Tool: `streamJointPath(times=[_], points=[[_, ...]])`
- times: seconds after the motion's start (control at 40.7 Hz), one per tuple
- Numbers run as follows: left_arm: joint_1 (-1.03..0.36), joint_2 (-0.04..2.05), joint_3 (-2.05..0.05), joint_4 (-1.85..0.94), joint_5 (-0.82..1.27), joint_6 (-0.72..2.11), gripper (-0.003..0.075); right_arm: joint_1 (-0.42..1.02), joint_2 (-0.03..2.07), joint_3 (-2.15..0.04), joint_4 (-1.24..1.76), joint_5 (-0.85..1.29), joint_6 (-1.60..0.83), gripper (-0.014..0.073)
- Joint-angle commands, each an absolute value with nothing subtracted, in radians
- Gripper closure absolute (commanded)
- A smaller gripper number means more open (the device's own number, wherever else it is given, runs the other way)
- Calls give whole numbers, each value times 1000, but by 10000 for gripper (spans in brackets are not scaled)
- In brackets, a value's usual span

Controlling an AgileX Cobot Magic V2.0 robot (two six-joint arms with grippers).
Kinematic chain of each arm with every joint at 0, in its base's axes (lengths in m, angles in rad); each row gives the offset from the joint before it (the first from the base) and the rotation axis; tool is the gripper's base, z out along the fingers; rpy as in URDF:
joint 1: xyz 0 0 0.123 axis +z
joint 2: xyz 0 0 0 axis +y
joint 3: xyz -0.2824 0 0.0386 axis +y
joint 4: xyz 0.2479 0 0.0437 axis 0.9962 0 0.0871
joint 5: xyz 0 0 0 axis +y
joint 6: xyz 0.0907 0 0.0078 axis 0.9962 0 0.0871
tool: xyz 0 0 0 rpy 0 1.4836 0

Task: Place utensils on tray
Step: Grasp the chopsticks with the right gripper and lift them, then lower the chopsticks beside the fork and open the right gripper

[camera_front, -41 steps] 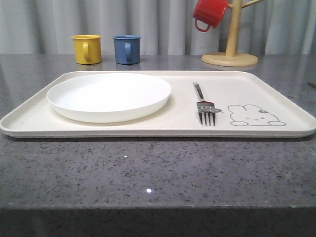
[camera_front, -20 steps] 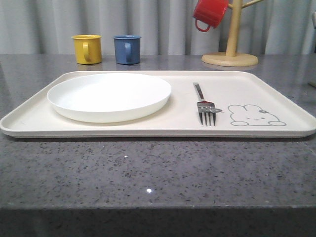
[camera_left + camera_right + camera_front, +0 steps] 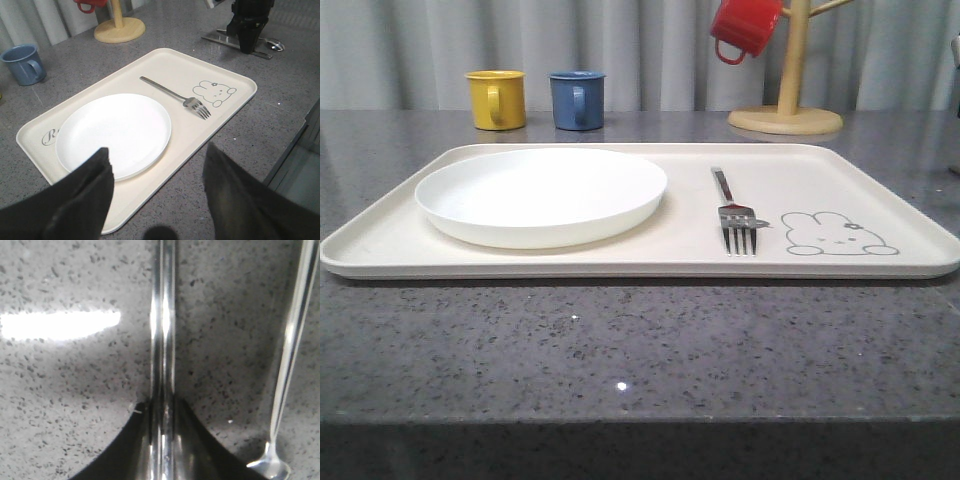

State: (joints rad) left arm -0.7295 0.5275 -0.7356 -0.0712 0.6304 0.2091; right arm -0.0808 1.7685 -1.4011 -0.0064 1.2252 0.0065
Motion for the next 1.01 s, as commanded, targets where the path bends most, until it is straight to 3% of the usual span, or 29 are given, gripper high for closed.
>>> streamJointPath(times=[0.0,0.27,0.516,0.983], points=[[-736,530,-761,-85,554,197,330,-84,1733,-1420,0,1320,0,543],[-736,530,-761,-85,554,197,330,-54,1712,-1430,128,1336,0,543],[-736,530,-761,-85,554,197,330,81,1701,-1476,226,1335,15,543],[-736,530,-761,-85,554,197,330,231,1746,-1516,307,1296,235,542]])
